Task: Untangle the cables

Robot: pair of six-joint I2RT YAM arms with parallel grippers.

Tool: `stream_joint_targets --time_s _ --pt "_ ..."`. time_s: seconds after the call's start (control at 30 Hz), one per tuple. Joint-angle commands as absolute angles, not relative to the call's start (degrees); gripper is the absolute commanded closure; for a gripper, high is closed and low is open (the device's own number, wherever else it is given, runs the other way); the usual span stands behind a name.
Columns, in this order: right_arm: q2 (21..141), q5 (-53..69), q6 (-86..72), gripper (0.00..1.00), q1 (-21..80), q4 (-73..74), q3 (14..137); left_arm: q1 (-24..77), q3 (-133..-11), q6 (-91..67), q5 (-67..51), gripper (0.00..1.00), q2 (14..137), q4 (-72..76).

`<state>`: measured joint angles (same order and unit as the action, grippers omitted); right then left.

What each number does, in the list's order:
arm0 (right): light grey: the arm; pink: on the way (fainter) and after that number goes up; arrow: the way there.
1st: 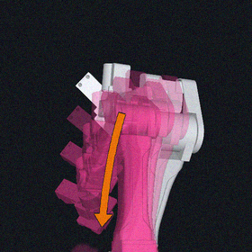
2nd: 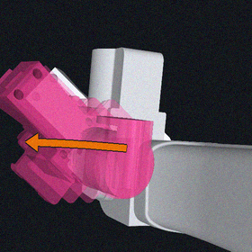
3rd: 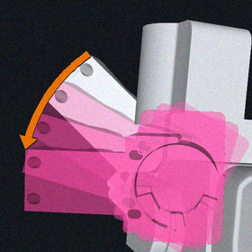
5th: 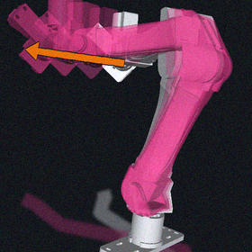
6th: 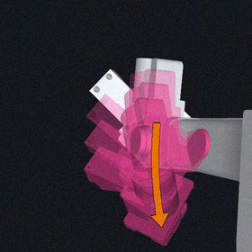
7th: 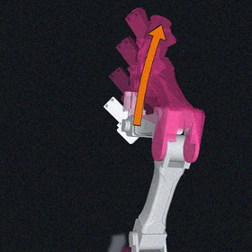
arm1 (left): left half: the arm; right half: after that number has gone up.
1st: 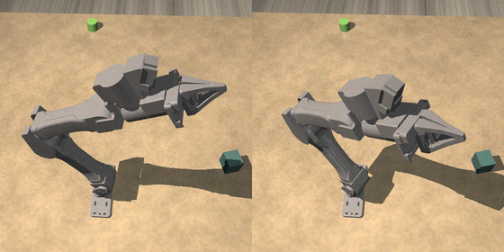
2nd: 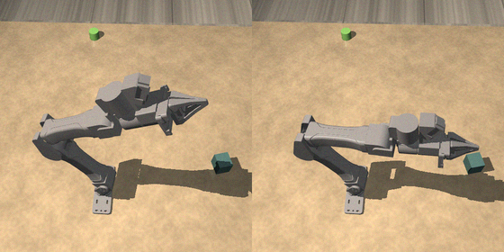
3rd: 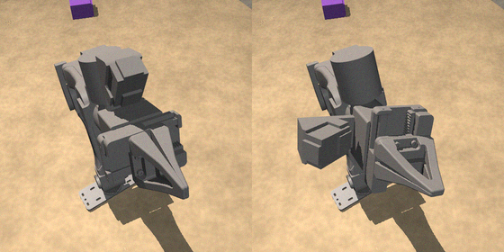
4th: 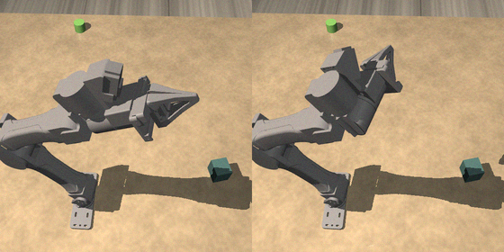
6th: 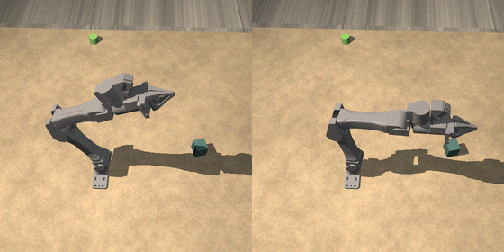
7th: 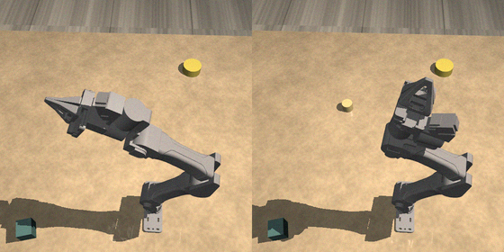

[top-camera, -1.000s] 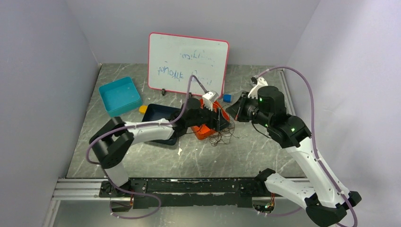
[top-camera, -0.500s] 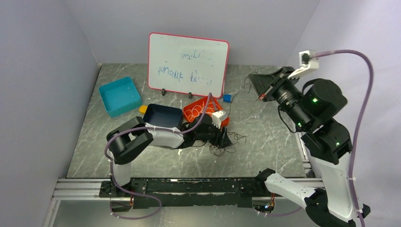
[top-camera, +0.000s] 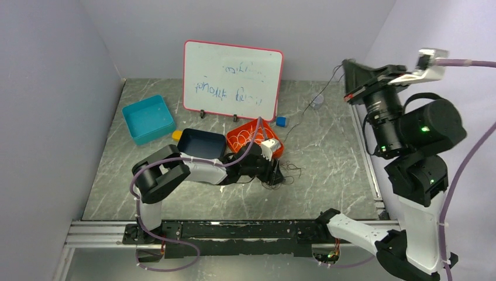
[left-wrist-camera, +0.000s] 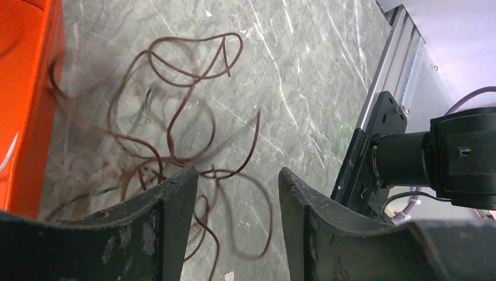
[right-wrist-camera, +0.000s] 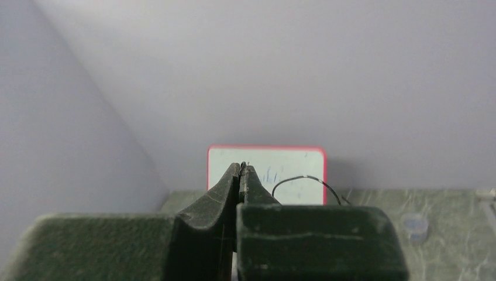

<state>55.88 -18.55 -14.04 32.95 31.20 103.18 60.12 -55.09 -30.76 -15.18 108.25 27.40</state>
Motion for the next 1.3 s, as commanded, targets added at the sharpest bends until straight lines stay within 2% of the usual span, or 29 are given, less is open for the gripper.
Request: stream_joint_targets --time_s 0.0,0.5,0.93,1.13,1.27 --pt "57.0 -26.2 -6.2 1.0 32.9 21.9 109.6 60.5 -54.5 -30.6 -14.0 0.42 109.3 28.6" --pt "63.7 -33.5 10.1 1.0 33.7 3.2 121.6 60.5 -53.1 -31.0 -13.2 0.42 109.7 28.6" --pt "68.5 -38.3 24.9 1.0 37.5 -6.3 128.5 60.5 -50.5 -31.8 -12.2 0.39 109.0 28.9" --pt "66.5 -39.6 23.5 1.0 38.8 -2.4 122.8 60.5 -48.9 -31.2 -11.0 0.38 103.3 27.3" --pt "63.9 -39.3 21.6 1.0 38.8 -1.6 116.6 60.5 -49.9 -29.4 -9.2 0.33 96.5 21.7"
